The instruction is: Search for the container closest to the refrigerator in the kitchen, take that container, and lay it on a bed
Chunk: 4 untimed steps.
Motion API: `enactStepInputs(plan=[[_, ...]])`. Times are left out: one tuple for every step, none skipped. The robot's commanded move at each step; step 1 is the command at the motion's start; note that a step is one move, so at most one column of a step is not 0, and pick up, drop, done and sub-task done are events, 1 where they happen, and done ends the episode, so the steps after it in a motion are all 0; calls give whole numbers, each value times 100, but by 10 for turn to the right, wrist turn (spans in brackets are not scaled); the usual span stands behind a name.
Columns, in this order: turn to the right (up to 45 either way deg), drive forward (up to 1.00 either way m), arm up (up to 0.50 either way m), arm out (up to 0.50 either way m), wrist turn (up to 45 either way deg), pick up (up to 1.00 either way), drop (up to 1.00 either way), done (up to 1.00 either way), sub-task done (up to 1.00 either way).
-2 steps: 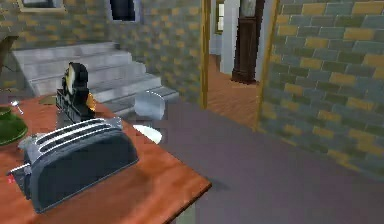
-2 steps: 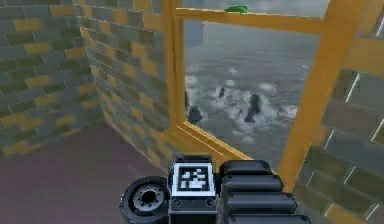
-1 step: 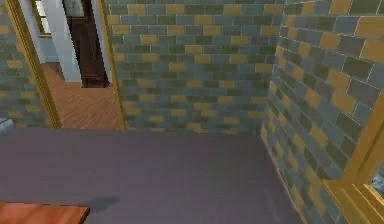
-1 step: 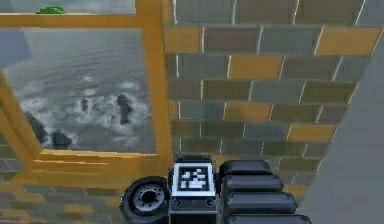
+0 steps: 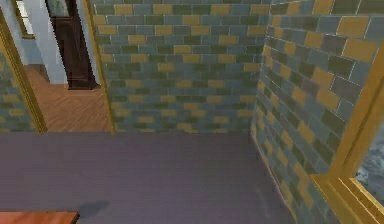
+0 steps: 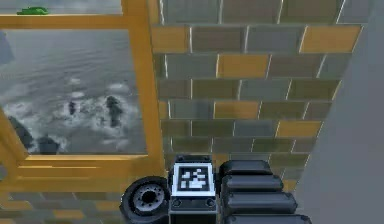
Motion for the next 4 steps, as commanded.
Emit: enactStepInputs(plan=[[0,70,0,0,0,0,0,0,0],[-150,0,0,0,0,0,0,0,0],[0,50,0,0,0,0,0,0,0],[-450,0,0,0,0,0,0,0,0]])
